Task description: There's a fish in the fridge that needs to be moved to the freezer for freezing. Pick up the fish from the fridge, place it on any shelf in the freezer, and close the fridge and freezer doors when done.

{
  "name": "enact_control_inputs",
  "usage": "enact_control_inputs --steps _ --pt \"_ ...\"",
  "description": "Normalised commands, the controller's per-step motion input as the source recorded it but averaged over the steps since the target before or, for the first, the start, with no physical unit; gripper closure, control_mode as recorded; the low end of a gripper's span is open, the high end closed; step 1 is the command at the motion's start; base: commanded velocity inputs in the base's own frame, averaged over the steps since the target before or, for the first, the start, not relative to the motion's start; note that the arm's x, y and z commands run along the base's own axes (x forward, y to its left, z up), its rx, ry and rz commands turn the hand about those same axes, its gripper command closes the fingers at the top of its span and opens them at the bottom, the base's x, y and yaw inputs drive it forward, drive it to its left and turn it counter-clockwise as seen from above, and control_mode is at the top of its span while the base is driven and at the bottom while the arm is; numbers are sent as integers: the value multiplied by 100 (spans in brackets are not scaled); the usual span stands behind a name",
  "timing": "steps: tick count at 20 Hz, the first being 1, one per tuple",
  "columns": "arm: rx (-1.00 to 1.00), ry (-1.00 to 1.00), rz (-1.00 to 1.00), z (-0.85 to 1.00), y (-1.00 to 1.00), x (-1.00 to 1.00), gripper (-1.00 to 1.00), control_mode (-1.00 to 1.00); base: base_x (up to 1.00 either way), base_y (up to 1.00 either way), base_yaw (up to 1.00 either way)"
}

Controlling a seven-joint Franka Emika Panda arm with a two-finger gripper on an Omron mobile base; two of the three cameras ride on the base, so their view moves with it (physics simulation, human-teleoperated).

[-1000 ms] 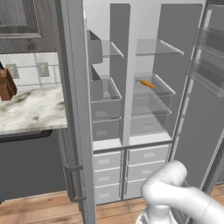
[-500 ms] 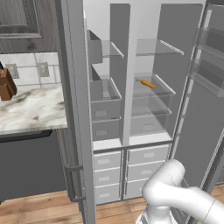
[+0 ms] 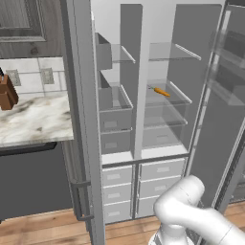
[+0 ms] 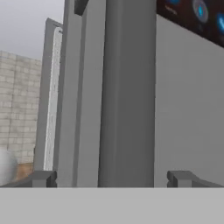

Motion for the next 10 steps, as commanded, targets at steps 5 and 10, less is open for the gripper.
enact_control_inputs --steps 5,10 --pt "-5 9 8 0 100 0 -100 -100 0 0 0" --pt "0 29 10 0 100 0 -100 -100 0 0 0"
